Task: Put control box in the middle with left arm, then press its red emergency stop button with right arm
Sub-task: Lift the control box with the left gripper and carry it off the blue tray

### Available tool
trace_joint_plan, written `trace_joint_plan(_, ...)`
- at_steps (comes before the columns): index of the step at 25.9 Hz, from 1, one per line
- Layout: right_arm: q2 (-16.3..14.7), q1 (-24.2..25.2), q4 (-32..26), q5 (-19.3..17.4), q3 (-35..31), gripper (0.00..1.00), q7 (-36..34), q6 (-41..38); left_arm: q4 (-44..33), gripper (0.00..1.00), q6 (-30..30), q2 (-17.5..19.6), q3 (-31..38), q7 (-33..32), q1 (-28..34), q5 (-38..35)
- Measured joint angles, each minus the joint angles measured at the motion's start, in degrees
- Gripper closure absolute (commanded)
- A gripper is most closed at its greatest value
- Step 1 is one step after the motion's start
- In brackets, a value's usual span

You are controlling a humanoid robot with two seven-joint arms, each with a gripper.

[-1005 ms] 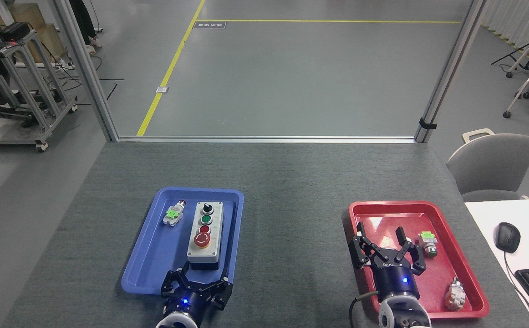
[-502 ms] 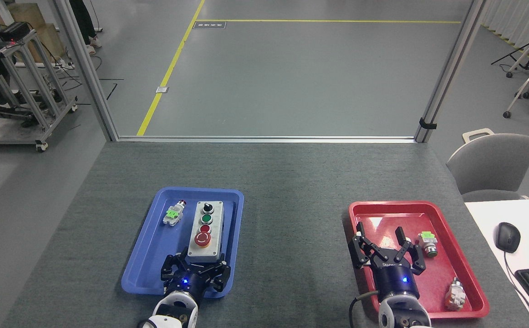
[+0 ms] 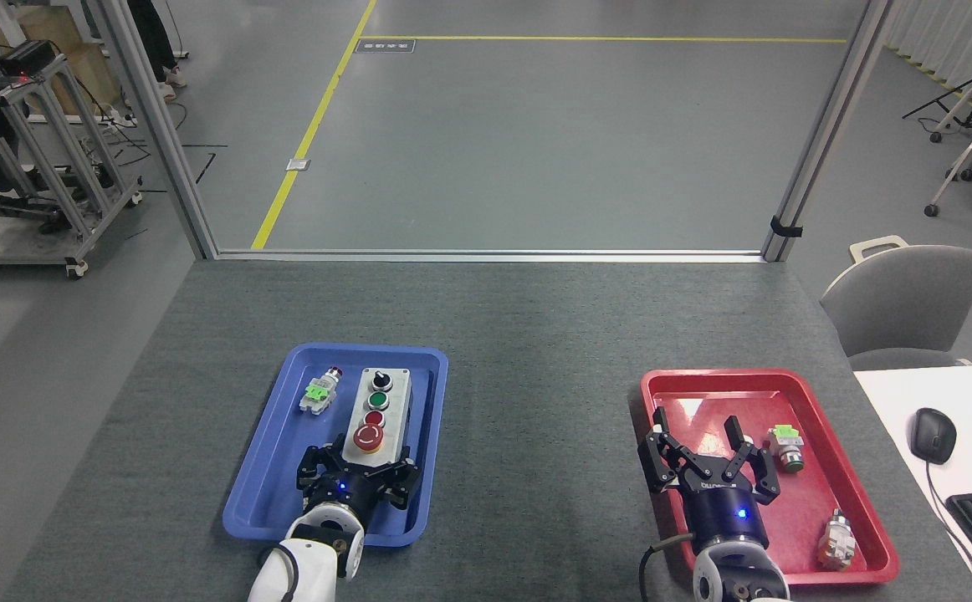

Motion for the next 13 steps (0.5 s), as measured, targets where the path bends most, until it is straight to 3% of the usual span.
trace_joint_plan(2,0.06,0.0,-0.01,0.0,0.0,0.0,-0.05,0.0,1.55,0.13,0.03,0.21,-0.04,0.64,-1.34,0.25)
trace_joint_plan(9,0.61,-0.01,-0.01,0.0,0.0,0.0,-0.26,0.14,3.42,1.0,-0.84,1.23,-0.1,1.79,-2.68,0.52)
trace_joint_plan(13,0.79,-0.01,-0.01,0.0,0.0,0.0,-0.28,0.19,3.09,1.0,-0.81,1.68,-0.07,1.55,-3.05,1.72)
